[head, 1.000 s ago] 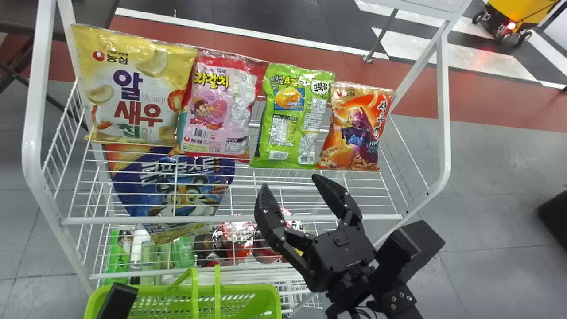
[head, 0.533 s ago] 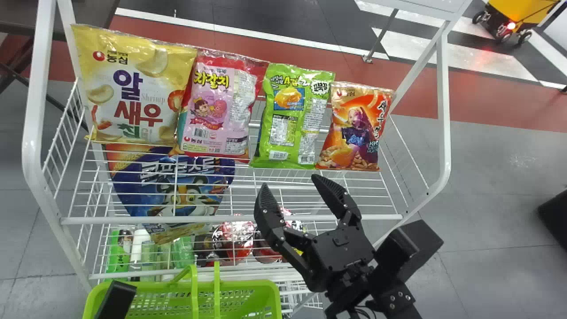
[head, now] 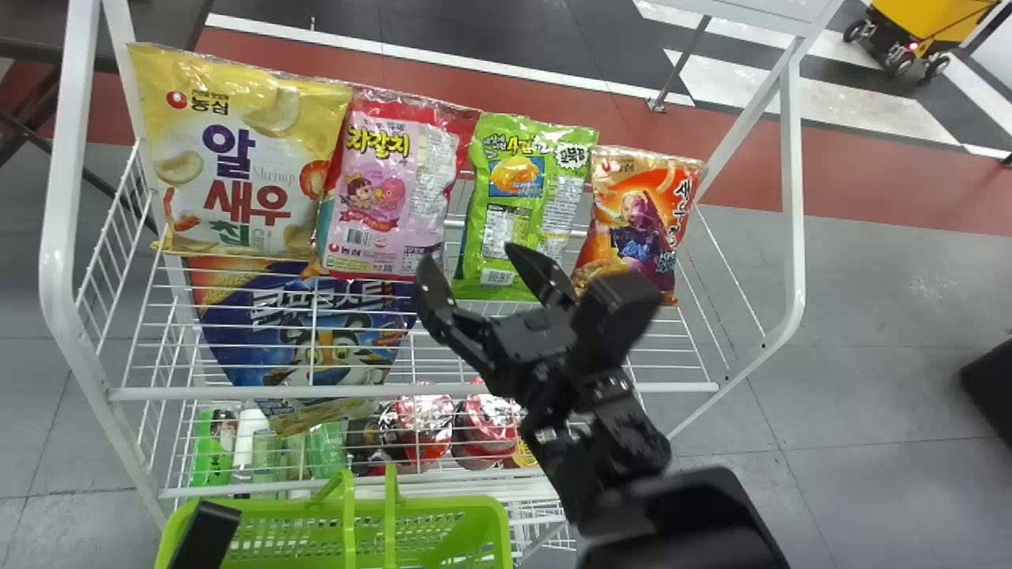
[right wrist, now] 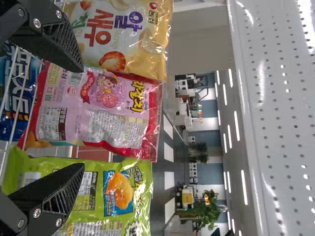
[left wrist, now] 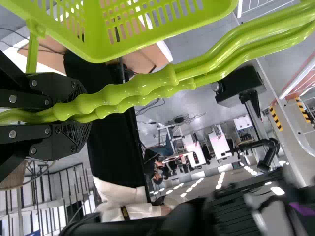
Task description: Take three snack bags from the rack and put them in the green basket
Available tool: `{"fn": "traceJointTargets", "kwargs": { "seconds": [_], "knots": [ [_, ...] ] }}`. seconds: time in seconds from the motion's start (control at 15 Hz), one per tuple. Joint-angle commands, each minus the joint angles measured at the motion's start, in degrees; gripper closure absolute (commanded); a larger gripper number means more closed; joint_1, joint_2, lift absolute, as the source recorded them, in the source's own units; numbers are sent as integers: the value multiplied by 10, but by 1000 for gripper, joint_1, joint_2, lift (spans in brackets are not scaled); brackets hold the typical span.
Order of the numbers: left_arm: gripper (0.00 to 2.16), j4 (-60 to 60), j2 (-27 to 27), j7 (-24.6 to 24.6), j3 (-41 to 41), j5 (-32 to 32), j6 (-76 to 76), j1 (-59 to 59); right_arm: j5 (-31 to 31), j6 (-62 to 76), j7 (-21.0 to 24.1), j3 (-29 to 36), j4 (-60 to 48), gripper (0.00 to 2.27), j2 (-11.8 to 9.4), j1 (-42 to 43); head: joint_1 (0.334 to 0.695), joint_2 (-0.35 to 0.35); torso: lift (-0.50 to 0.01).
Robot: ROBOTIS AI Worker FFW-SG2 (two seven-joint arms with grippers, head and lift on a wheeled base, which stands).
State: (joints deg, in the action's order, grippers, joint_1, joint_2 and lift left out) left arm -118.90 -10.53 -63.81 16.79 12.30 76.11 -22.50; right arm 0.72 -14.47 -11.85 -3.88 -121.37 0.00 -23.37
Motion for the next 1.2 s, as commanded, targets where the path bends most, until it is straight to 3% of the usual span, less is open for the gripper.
{"fn": "traceJointTargets", "kwargs": {
  "seconds": [0.0, 0.4, 0.6, 0.73, 0.8, 0.87, 0.93, 1.13],
  "knots": [
    [1754, 6, -2, 0, 0, 1, 0, 3, -5, -13, 0, -10, 69, 140, 1, 81, 695, -350, -15],
    [1754, 29, -14, 0, 1, 24, -16, 20, 0, -52, 4, -39, 177, 140, 1, 196, 695, -245, -15],
    [1754, 31, -15, -1, 3, 26, -21, 22, 1, -68, 9, -40, 208, 218, 1, 226, 695, -223, -15],
    [1754, 33, -17, -3, 3, 28, -25, 23, 1, -75, 9, -40, 221, 525, 1, 238, 695, -218, -15],
    [1754, 34, -17, -3, 3, 29, -25, 23, -1, -90, 8, -39, 225, 998, 1, 243, 695, -218, -15],
    [1754, 35, -17, -2, 2, 29, -25, 24, -1, -94, 6, -41, 224, 1676, 1, 242, 695, -217, -15],
    [1754, 36, -16, -2, 2, 29, -25, 24, -3, -92, 3, -41, 222, 1943, 1, 240, 695, -216, -15],
    [1754, 35, -13, -2, 3, 27, -23, 24, -12, -99, 3, -41, 208, 1986, 1, 229, 695, -212, -15]
  ]
}}
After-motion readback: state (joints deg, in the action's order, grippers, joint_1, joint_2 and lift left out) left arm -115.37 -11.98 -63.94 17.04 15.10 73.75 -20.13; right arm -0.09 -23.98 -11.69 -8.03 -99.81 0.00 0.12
